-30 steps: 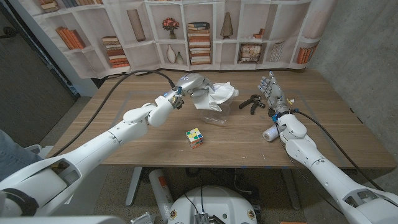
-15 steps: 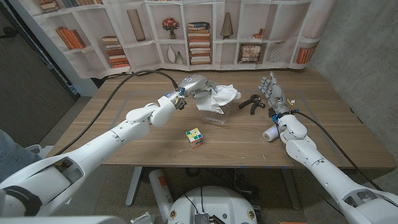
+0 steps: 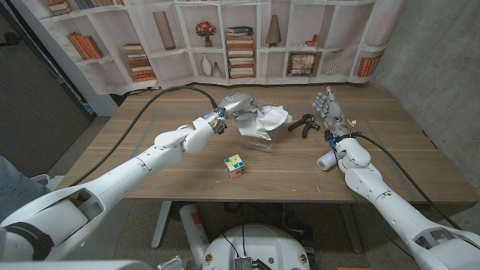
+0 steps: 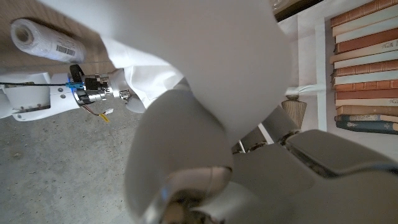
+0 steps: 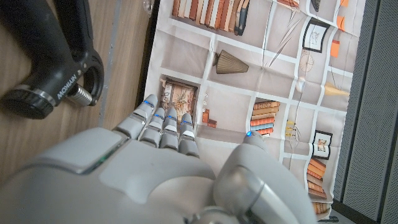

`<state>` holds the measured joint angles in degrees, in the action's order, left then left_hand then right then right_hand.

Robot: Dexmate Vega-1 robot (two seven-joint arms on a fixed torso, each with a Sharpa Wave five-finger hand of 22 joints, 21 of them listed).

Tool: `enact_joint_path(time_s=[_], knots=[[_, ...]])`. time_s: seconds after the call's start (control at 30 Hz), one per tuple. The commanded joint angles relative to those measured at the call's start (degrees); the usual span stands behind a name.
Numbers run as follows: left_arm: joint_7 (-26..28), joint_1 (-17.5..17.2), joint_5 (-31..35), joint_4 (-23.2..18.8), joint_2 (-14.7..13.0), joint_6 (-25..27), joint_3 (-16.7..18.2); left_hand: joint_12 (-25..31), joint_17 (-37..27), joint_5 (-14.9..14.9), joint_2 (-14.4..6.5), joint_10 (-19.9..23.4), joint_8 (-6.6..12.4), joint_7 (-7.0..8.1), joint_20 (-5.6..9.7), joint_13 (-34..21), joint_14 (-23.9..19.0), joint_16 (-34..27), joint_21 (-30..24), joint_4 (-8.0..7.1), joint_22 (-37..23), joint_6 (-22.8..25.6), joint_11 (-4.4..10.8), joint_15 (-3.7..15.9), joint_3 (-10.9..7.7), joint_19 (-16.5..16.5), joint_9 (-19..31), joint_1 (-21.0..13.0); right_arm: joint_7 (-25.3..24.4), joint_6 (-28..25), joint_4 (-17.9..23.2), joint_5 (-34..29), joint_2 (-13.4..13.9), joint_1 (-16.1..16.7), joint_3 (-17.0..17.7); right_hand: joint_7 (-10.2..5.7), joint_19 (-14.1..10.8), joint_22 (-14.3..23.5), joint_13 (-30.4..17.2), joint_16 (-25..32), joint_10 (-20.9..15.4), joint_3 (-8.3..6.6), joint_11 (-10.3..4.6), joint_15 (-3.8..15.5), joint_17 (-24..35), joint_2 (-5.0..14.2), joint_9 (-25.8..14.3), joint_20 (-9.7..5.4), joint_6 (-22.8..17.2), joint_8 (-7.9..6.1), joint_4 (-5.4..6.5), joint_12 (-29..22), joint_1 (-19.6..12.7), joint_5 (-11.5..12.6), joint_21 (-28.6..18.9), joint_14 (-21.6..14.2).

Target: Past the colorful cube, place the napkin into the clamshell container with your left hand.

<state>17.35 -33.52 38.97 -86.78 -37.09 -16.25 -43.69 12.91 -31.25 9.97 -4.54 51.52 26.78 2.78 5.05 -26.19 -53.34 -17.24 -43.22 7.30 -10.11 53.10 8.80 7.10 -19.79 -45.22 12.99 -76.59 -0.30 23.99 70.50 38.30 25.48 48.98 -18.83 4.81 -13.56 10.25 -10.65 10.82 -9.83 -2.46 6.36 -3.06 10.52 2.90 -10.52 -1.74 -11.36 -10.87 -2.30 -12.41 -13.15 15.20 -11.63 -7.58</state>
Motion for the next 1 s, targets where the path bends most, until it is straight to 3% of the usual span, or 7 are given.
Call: enact_joint_path(time_s=[0.03, 1.0], knots=[[-1.63, 1.20, 0.48, 1.69, 1.09, -0.73, -1.54, -0.14, -0.37, 0.27, -0.64, -0.36, 0.19, -0.21, 2.63, -0.31, 0.14, 0.15, -0.27, -0.23, -0.16, -0.31, 0.25, 5.68, 0.11, 0.28, 0.27, -0.01, 0.55, 0.39, -1.34, 0.30, -0.46, -0.56, 0.05, 0.38, -0.49, 0.21, -0.20, 0.00, -0.28, 0.25, 0.04, -0.21, 0.17, 0.55, -0.29, 0.05, -0.35, -0.37, -0.16, 0.12, -0.25, 0.02, 0.20, -0.33], [0.21, 2.58, 1.58, 5.67, 2.90, -1.05, -4.18, 0.16, -0.93, 0.22, -0.44, 0.31, 0.75, 0.23, 2.55, -1.05, -0.14, 0.31, -0.37, -0.17, -0.16, 0.76, 0.95, 6.14, 0.36, 0.87, 0.23, 0.24, 0.94, 0.62, -1.71, 0.45, -0.57, -0.64, 0.05, 0.28, -0.50, 0.21, -0.20, -0.01, -0.34, 0.31, 0.05, -0.24, 0.18, 0.66, -0.29, 0.13, -0.39, -0.38, -0.25, 0.10, -0.32, 0.00, 0.20, -0.34]])
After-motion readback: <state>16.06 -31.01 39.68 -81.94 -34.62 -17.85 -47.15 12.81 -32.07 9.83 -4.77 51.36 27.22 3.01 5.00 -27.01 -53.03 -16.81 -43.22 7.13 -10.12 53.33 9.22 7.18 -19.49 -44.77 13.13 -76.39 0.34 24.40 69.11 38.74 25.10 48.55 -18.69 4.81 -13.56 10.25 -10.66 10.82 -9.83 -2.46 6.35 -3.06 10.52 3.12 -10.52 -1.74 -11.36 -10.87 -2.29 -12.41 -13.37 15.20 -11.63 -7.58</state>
